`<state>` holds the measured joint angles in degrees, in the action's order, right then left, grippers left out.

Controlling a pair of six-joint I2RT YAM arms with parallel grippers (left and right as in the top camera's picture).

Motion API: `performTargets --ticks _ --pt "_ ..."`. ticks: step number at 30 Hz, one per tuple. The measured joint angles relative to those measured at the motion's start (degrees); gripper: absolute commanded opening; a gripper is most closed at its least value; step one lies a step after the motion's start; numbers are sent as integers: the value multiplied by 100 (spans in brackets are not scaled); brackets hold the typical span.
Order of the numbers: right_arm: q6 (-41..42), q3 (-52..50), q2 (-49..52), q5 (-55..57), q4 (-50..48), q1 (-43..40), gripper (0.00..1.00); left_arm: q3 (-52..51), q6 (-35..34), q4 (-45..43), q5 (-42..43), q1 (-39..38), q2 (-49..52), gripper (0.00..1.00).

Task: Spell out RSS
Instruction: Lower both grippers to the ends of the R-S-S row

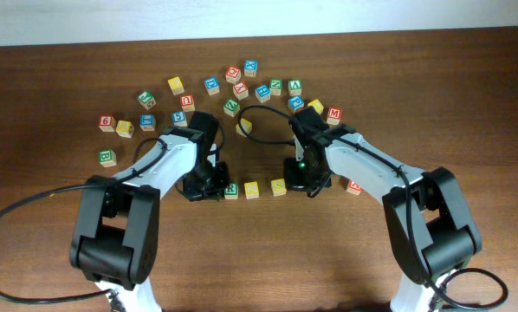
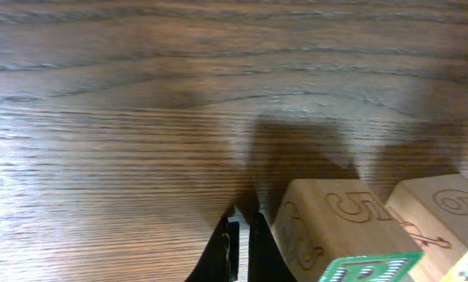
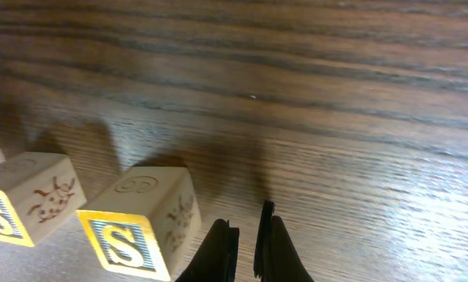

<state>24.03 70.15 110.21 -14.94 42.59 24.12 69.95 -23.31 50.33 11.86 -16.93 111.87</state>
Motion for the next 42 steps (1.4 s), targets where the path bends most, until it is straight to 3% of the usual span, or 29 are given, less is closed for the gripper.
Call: performTargets --ticks 12,23,42 --pt "0 0 0 -170 -160 363 4 0 0 -92 223 -262 20 1" --pt "0 -22 0 389 -586 367 4 35 -7 -455 -234 -170 9 0" --pt "170 -26 0 195 -708 632 4 39 0 -520 -131 -372 11 0"
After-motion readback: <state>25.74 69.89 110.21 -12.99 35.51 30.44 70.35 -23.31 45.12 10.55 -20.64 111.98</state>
